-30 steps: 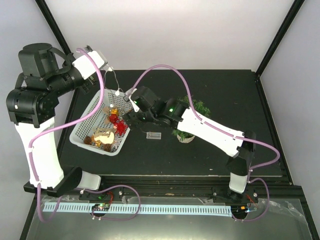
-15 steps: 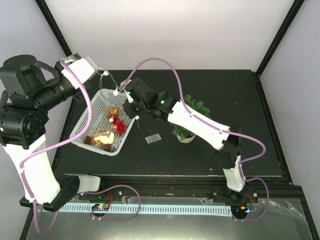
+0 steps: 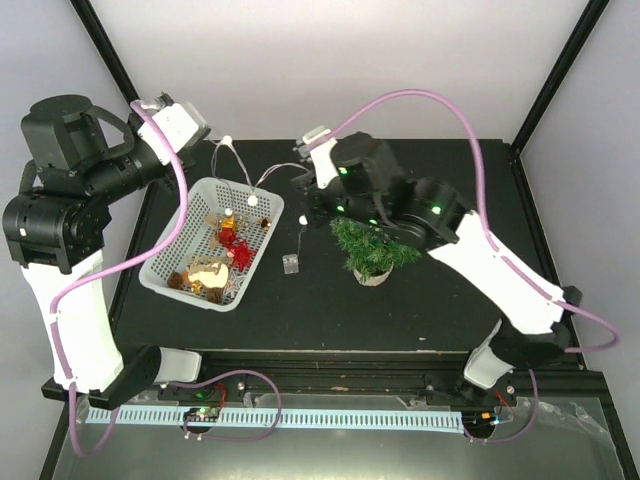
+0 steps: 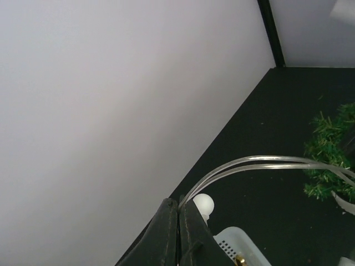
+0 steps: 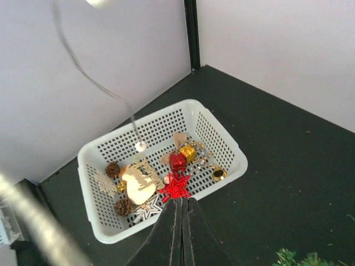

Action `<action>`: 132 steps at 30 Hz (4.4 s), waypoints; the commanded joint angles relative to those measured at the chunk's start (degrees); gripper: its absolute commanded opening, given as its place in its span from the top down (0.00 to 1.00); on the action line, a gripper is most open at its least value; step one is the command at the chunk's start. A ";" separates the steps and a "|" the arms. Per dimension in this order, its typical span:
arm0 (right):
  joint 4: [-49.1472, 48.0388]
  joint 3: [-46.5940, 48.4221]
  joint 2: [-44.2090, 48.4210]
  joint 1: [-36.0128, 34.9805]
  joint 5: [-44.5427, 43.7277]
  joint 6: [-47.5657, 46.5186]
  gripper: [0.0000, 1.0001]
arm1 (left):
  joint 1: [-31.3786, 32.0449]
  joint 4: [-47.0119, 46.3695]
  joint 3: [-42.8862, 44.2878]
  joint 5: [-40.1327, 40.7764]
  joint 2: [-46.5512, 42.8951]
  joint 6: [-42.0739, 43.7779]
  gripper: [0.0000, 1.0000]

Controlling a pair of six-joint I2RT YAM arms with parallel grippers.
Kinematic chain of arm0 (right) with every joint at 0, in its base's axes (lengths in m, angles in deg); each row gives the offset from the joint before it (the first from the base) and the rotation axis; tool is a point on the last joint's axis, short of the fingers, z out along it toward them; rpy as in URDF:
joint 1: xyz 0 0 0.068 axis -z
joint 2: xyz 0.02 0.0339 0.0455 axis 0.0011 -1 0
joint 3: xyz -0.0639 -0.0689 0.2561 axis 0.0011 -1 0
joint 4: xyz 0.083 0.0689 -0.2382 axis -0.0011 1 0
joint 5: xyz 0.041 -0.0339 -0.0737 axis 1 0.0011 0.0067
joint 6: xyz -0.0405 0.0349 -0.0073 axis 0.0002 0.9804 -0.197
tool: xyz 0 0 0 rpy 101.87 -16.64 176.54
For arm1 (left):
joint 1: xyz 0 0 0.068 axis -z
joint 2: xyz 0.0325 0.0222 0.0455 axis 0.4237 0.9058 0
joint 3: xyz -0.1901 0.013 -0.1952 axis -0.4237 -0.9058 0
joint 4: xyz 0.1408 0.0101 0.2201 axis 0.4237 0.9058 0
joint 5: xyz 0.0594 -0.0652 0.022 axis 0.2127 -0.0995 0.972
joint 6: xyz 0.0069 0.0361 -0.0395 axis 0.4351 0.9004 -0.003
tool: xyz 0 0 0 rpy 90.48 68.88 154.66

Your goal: Decorate the small christmas tree

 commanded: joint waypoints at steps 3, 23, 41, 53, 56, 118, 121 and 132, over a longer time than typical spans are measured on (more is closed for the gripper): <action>6.35 0.27 5.70 0.06 0.52 0.14 0.99 | 1.77 -3.37 -1.07 -4.67 2.25 -3.03 0.99; 12.64 -14.29 21.78 0.29 -11.69 4.12 0.99 | 18.66 -9.39 -6.80 0.22 8.23 -5.24 0.99; 4.00 -27.39 26.19 2.86 -11.23 3.55 0.99 | 19.41 -12.00 -11.66 12.10 12.15 -5.50 0.98; 5.89 -24.00 25.04 3.12 -11.44 1.57 0.99 | 19.43 -16.48 -12.28 13.75 16.04 -5.75 0.98; 7.57 -24.00 25.29 4.21 -12.85 2.06 0.99 | 19.65 -15.80 -10.67 12.09 17.24 -5.99 0.98; -3.83 -24.37 15.25 35.38 0.72 4.94 0.99 | 22.94 -25.24 2.08 21.62 39.46 -2.29 0.98; -4.60 -25.18 15.23 36.26 1.29 6.11 0.99 | 22.72 -25.21 2.08 21.95 40.79 -2.37 0.98; -7.04 -29.96 16.83 38.89 3.08 8.83 0.99 | 22.99 -25.45 2.60 20.12 43.66 -2.85 0.98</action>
